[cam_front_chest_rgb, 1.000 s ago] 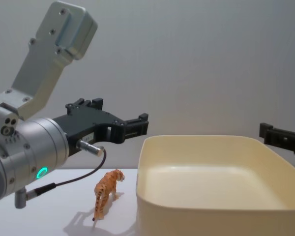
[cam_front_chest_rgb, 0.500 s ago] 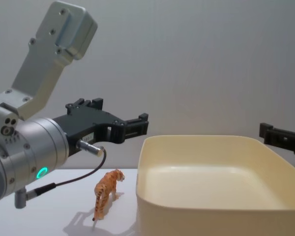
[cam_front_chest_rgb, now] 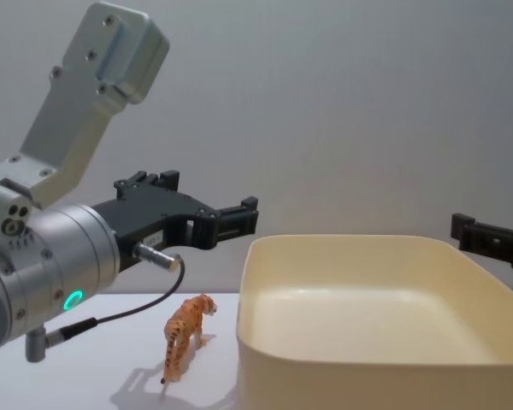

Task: Pick up the toy alternately with two hands and place it into the central storage box.

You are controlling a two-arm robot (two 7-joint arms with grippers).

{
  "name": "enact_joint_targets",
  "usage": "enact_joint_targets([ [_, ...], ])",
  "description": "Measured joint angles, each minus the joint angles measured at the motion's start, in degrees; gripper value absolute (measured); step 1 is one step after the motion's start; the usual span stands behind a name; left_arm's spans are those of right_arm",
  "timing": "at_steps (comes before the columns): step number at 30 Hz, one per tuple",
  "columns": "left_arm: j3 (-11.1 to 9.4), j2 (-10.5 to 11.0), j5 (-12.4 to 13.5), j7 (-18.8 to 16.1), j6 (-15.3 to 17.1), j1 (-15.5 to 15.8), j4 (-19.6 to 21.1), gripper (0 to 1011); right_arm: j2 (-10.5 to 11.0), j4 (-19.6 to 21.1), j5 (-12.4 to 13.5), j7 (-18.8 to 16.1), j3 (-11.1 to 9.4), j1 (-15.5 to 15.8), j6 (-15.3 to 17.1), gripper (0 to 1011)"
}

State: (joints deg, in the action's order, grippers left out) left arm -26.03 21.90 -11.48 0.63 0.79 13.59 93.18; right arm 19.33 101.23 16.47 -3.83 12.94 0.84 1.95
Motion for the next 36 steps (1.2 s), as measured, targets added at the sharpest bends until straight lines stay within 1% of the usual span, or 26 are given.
enact_joint_targets([
  [36,0.00,0.00,0.00,0.00,0.00,0.00,0.00,1001,0.00,0.00,0.00,0.00,0.00,0.00,0.00,1001],
])
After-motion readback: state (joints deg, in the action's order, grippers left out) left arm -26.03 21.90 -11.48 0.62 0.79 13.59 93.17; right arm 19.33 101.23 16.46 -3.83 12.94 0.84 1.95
